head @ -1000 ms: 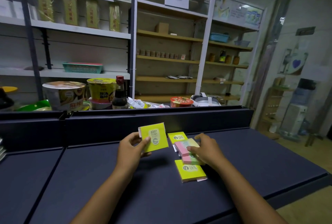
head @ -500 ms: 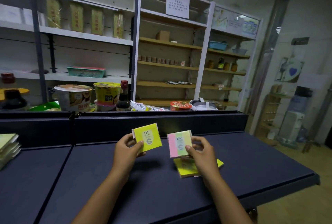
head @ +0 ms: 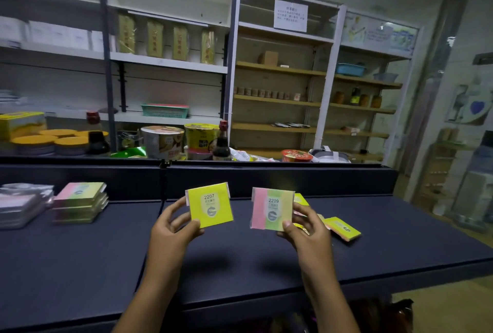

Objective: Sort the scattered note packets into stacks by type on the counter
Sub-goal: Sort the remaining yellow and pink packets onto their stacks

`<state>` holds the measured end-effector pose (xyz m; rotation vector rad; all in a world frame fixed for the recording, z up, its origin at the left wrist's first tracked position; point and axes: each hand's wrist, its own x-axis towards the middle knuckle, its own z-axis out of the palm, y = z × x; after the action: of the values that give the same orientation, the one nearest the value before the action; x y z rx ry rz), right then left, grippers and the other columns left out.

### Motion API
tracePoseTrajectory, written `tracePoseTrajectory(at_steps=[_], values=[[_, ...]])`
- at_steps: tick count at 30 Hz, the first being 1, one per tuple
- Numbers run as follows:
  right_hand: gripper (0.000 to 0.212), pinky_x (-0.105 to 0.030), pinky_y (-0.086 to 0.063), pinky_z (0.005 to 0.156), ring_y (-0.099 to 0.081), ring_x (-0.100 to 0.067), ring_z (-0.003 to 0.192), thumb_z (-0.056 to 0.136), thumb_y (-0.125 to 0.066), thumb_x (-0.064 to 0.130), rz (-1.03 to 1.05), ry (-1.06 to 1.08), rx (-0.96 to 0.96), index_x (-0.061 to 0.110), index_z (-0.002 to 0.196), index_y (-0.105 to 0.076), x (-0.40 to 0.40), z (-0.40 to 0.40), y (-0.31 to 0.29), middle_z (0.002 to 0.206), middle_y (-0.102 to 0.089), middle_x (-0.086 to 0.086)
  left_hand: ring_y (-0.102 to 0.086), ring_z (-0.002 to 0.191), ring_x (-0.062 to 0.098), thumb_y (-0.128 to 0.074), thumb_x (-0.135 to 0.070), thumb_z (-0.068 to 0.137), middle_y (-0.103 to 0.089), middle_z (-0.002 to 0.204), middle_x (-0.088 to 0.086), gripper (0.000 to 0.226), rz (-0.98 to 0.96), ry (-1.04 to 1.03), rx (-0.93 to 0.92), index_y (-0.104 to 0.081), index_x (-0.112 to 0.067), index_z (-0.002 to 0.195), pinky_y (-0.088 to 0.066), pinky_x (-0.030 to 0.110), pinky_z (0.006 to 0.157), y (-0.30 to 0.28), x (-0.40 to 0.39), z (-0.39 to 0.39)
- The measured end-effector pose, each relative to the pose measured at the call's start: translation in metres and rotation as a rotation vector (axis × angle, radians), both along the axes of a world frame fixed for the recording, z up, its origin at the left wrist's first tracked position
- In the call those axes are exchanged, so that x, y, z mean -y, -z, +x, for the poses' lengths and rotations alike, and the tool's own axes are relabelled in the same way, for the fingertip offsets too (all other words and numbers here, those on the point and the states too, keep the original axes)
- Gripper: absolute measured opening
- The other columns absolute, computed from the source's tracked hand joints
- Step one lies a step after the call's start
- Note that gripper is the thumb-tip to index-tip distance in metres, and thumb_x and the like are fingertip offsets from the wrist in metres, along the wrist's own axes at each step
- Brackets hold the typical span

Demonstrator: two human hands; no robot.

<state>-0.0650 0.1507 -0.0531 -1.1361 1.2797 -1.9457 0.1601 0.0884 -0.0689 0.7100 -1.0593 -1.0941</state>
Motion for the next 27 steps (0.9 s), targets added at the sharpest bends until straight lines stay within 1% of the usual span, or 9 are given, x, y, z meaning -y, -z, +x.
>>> tracePoseTrajectory(at_steps=[3,5,9,11,15,18,22,27], values=[[0.035,-0.023,-0.059,0.064,-0.073,-0.014,0.093,0.090,-0.060,-0.010,-0.019,-0.021,-0.021,0.019,0.108,-0.066,-0.007,0.027,-0.005,0.097,-0.074,0.002,-0.073,0.086,0.015,-0.059,0.007,0.090,-0.077,0.090,0.006,0.043,-0.039,-0.021,0.011,-0.059,-0.025,0.120,-0.058,0.022,0.066,-0.004,-0.014,0.032],[0.036,-0.024,-0.060,0.064,-0.073,-0.012,0.093,0.090,-0.062,-0.009,-0.028,-0.033,-0.024,0.023,0.106,-0.065,-0.010,0.046,-0.008,0.097,-0.074,0.004,-0.073,0.087,0.016,-0.060,0.005,0.090,-0.077,0.091,0.006,0.041,-0.044,-0.041,0.014,-0.059,-0.024,0.120,-0.059,0.022,0.066,-0.006,-0.022,0.051],[0.040,-0.021,-0.059,0.062,-0.072,-0.007,0.092,0.089,-0.063,-0.009,-0.035,-0.077,-0.034,0.027,0.107,-0.063,-0.014,0.101,-0.011,0.099,-0.073,0.004,-0.073,0.084,0.013,-0.062,0.005,0.089,-0.078,0.090,0.001,0.038,-0.061,-0.102,0.026,-0.060,-0.025,0.113,-0.059,0.024,0.071,-0.009,-0.036,0.109],[0.040,-0.020,-0.058,0.061,-0.072,-0.003,0.090,0.089,-0.063,-0.009,-0.039,-0.089,-0.031,0.026,0.109,-0.062,-0.016,0.127,-0.011,0.100,-0.072,0.002,-0.072,0.083,0.011,-0.062,0.005,0.089,-0.077,0.093,-0.004,0.036,-0.073,-0.136,0.037,-0.062,-0.026,0.108,-0.058,0.027,0.072,-0.012,-0.042,0.138],[0.040,-0.020,-0.059,0.061,-0.071,0.001,0.085,0.089,-0.061,-0.011,-0.037,-0.122,-0.028,0.017,0.118,-0.058,-0.020,0.179,-0.011,0.102,-0.069,-0.006,-0.069,0.096,0.016,-0.063,0.005,0.089,-0.072,0.105,0.004,0.029,-0.076,-0.201,0.044,-0.070,-0.021,0.101,-0.059,0.024,0.071,-0.015,-0.059,0.195],[0.042,-0.019,-0.058,0.061,-0.071,0.002,0.086,0.090,-0.062,-0.009,-0.034,-0.143,-0.033,0.019,0.120,-0.057,-0.025,0.215,-0.008,0.102,-0.068,-0.006,-0.071,0.095,0.019,-0.063,0.000,0.091,-0.074,0.105,0.005,0.027,-0.063,-0.226,0.075,-0.071,-0.021,0.106,-0.059,0.024,0.072,-0.015,-0.074,0.233],[0.043,-0.017,-0.057,0.059,-0.070,0.005,0.084,0.090,-0.063,-0.008,-0.037,-0.163,-0.037,0.025,0.116,-0.057,-0.030,0.260,-0.005,0.100,-0.067,-0.002,-0.071,0.096,0.017,-0.060,-0.001,0.093,-0.074,0.105,0.001,0.027,-0.052,-0.255,0.083,-0.069,-0.021,0.109,-0.058,0.021,0.070,-0.016,-0.091,0.279],[0.045,-0.018,-0.058,0.060,-0.070,0.003,0.087,0.089,-0.063,-0.009,-0.033,-0.203,-0.026,0.024,0.118,-0.056,-0.028,0.306,-0.002,0.102,-0.066,-0.005,-0.071,0.092,0.014,-0.059,-0.001,0.093,-0.071,0.111,-0.001,0.028,-0.044,-0.329,0.087,-0.068,-0.019,0.113,-0.058,0.020,0.070,-0.015,-0.104,0.322]])
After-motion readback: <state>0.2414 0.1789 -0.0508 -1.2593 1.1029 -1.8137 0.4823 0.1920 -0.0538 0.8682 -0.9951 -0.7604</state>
